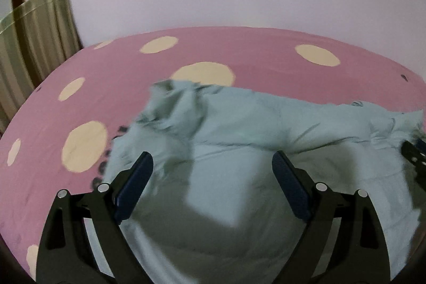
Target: Fold large clothes
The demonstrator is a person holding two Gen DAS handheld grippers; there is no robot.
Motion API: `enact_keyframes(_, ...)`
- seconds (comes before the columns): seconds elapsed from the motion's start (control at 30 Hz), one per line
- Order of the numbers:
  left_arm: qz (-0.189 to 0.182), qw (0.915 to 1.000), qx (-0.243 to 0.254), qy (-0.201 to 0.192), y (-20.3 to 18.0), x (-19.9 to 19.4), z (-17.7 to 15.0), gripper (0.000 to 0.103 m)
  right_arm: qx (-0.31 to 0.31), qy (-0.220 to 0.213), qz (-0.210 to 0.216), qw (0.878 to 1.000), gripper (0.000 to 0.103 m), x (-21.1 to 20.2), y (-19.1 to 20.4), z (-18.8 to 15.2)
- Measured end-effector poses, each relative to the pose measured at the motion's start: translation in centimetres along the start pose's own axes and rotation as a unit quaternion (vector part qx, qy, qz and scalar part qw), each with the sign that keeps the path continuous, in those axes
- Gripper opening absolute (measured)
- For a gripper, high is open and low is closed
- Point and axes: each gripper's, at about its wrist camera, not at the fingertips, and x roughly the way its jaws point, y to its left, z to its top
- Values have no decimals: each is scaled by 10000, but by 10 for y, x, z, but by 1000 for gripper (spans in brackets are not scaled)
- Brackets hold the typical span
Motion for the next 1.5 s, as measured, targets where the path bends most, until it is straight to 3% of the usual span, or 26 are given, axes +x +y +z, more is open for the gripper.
enact_keyframes(0.13,77,9994,-54,327,7,22,-13,91,-53,110,-105,9999,53,16,-9,-11)
enact_keyframes(0.53,-165,9984,-208,493,9,51,-21,96,7,167,-20,9999,59,36,-9,-17)
enact_keyframes(0.8,-51,9982,-325,509,24,5,-18,96,395,57,125,9991,61,-4,-22,-14)
enact_keyframes(0.9,84,9977,-540,398,48,-25,-30,96,529,-87,76,9985,72,-30,-34,-24)
enact_keyframes(1.13,188,9880,-1348,732,104,-55,-76,96,1118,154,19,9936,75,-60,-74,-67)
enact_keyframes(1.37,-360,9757,-1822,1165,116,-44,-100,96,1481,533,84,9875,75,-47,-85,-91)
enact_keyframes(1.5,-413,9755,-1845,1125,112,-40,-100,94,1654,624,184,9841,75,-44,-88,-99)
